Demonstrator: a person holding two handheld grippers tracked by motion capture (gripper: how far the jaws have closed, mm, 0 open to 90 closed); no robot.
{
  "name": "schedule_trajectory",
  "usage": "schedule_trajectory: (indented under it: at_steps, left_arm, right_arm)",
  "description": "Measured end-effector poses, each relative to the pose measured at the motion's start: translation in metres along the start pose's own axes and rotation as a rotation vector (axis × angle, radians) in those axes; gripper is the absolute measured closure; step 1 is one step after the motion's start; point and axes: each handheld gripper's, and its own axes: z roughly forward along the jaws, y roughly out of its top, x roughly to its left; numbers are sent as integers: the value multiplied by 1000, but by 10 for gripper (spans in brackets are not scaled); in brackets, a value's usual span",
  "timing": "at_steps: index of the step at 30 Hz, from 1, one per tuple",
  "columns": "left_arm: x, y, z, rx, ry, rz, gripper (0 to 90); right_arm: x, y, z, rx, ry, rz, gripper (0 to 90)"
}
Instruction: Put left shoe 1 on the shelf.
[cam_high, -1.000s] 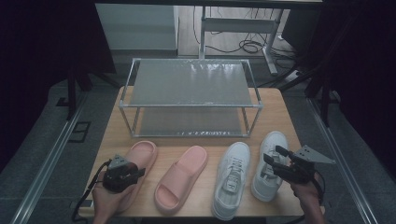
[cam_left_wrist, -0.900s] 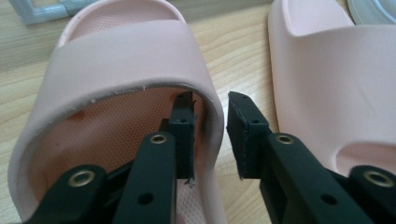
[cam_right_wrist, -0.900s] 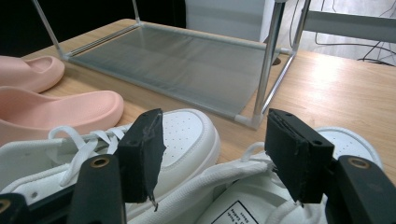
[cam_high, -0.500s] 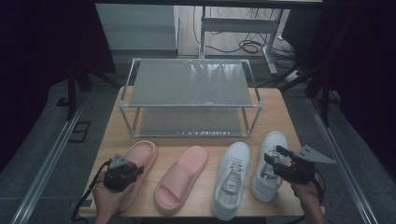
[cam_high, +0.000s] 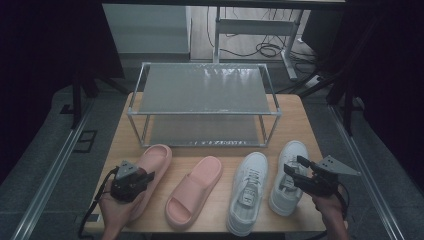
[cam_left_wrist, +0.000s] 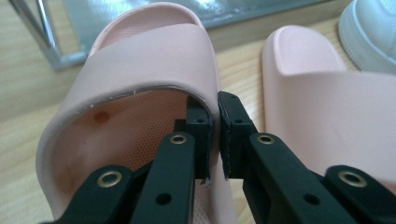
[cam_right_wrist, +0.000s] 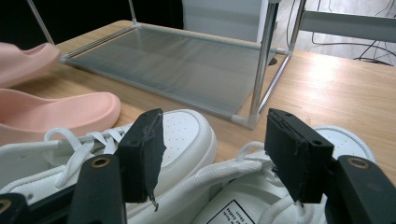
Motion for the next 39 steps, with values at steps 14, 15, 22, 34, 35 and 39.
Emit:
schedule_trajectory:
  at_steps: [14,15,22,34,35,39]
  left_arm:
    - [-17,45,29,-11,-15,59,839]
    - [-18,47,32,-7,-15,61,839]
    - [-22,66,57,6,-17,79,836]
    - [-28,94,99,14,11,98,835]
    - [-28,96,103,19,19,100,835]
    - [-29,103,114,32,43,108,834]
  right_arm:
    - [-2,0,0,0,-1,2,377]
    - [-2,0,-1,-1,-1,4,377]
    - [-4,0,-1,-5,-2,9,377]
    - [-6,0,-2,-9,4,18,378]
    - [-6,0,-2,-11,3,17,378]
    - [-7,0,-2,-9,4,20,378]
